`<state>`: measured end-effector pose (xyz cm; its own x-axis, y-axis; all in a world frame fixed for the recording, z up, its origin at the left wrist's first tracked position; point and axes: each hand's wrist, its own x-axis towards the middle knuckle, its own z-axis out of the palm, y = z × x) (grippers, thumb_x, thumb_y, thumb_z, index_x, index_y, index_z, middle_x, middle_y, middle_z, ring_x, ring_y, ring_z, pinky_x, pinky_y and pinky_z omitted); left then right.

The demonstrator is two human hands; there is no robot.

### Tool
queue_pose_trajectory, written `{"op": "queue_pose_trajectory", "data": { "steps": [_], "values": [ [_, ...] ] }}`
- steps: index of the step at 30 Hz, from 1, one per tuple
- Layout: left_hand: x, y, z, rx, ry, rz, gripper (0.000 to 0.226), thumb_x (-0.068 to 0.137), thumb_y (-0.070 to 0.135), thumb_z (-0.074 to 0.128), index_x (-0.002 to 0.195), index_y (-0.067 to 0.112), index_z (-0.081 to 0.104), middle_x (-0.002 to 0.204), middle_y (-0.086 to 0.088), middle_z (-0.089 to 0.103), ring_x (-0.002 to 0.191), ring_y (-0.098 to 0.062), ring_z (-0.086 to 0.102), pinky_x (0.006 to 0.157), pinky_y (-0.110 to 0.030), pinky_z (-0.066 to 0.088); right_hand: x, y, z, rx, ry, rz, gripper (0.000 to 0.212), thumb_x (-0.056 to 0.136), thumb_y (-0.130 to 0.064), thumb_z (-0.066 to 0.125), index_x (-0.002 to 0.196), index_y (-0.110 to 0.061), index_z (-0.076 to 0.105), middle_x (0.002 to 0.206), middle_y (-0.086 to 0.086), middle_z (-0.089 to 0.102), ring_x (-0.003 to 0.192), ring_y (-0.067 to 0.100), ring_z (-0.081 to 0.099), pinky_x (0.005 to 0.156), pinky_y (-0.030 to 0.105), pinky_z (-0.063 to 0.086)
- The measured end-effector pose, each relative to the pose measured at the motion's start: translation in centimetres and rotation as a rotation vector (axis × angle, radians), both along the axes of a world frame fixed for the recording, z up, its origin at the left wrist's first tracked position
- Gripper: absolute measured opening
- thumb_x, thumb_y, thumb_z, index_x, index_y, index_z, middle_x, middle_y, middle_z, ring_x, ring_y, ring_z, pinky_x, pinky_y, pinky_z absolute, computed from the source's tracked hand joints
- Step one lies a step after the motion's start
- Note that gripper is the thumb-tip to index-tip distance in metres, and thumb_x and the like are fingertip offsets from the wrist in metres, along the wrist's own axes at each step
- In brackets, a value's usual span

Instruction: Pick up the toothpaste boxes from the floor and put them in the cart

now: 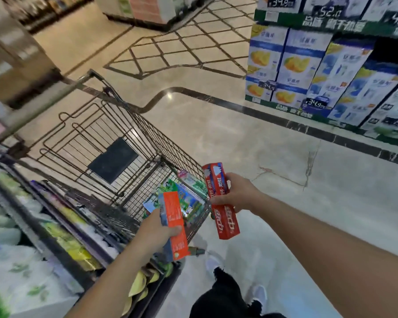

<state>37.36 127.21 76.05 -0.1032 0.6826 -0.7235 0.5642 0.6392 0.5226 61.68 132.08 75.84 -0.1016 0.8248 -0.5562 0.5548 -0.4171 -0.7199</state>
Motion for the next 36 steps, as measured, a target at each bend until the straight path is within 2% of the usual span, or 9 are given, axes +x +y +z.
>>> {"op": "queue_pose_trajectory", "data": {
  "steps": [10,15,19,22,25,27,30,34,36],
  "values": [
    [-4.3,8.7,-2.1,-0.013,-0.042,0.15,0.039,0.083,0.02,0.079,0.11,0.023,0.051,0.109,-0.004,0.068,0.092,-0.025,0.07,0.078,-0.051,0.06,-6.0,10.2,-1.7,-0.025,-0.086,0.186,0.063,0.069,-0.035,0.088,0.119,-0.026,0.051,0.11,-0.001,0.069,0.092,0.019,0.07,0.082,0.042,0.06],
    [-5.8,11.3,-3.4,-0.026,-0.062,0.196,0.045,0.085,0.025,0.077,0.119,0.024,0.047,0.112,0.0,0.066,0.096,-0.022,0.068,0.087,-0.049,0.057,-9.0,15.2,-4.5,-0.044,-0.181,0.251,0.054,0.077,-0.034,0.08,0.117,-0.021,0.047,0.105,0.0,0.066,0.081,0.013,0.064,0.071,0.028,0.052],
    [-6.6,12.3,-6.1,-0.065,-0.094,0.249,0.066,0.086,0.031,0.076,0.137,0.02,0.036,0.126,-0.004,0.062,0.103,-0.025,0.067,0.092,-0.052,0.055,-12.1,19.4,-7.9,-0.035,-0.287,0.352,0.05,0.082,-0.031,0.074,0.118,-0.015,0.043,0.105,0.005,0.063,0.085,0.021,0.064,0.073,0.033,0.052],
    [-6.7,12.6,-8.9,-0.103,-0.131,0.325,0.065,0.089,0.028,0.073,0.141,0.019,0.036,0.124,-0.004,0.062,0.103,-0.024,0.066,0.09,-0.044,0.056,-14.6,21.6,-11.6,-0.018,-0.362,0.456,0.041,0.086,-0.027,0.07,0.11,-0.015,0.039,0.099,0.005,0.058,0.085,0.024,0.061,0.074,0.034,0.051],
    [-6.3,13.1,-11.8,-0.151,-0.149,0.395,0.078,0.093,0.028,0.069,0.153,0.014,0.021,0.14,-0.008,0.052,0.118,-0.027,0.06,0.09,-0.029,0.049,-16.4,22.9,-16.5,-0.051,-0.415,0.479,0.036,0.087,-0.02,0.066,0.11,-0.014,0.038,0.102,0.009,0.06,0.087,0.028,0.061,0.075,0.037,0.051],
    [-5.8,13.4,-13.6,-0.159,-0.15,0.434,0.075,0.094,0.027,0.067,0.152,0.01,0.021,0.14,-0.005,0.051,0.118,-0.024,0.058,0.084,-0.026,0.047,-16.7,23.2,-19.9,-0.093,-0.421,0.467,0.04,0.085,-0.015,0.065,0.116,-0.01,0.04,0.104,0.009,0.06,0.089,0.029,0.061,0.076,0.036,0.05],
    [-5.2,13.7,-16.8,-0.142,-0.156,0.474,0.064,0.09,0.033,0.072,0.139,0.017,0.034,0.104,0.012,0.056,0.086,-0.01,0.061,0.082,-0.032,0.053,-16.6,23.4,-24.4,-0.156,-0.493,0.522,0.053,0.086,-0.017,0.07,0.126,0.0,0.039,0.112,0.016,0.06,0.1,0.033,0.061,0.076,0.032,0.045],
    [-4.8,14.2,-20.1,-0.156,-0.176,0.535,0.057,0.085,0.041,0.075,0.128,0.024,0.042,0.123,0.003,0.06,0.1,-0.023,0.065,0.091,-0.043,0.054,-15.8,23.4,-29.5,-0.18,-0.568,0.634,0.05,0.086,-0.02,0.07,0.122,0.0,0.043,0.118,0.02,0.062,0.108,0.036,0.063,0.081,0.033,0.05],
    [-4.6,14.2,-21.4,-0.142,-0.199,0.567,0.051,0.081,0.042,0.078,0.118,0.028,0.046,0.118,0.0,0.065,0.097,-0.026,0.069,0.087,-0.049,0.056,-15.5,23.4,-30.8,-0.183,-0.577,0.644,0.043,0.085,-0.021,0.069,0.116,-0.004,0.045,0.109,0.017,0.066,0.102,0.034,0.066,0.081,0.036,0.053]
  ]
}}
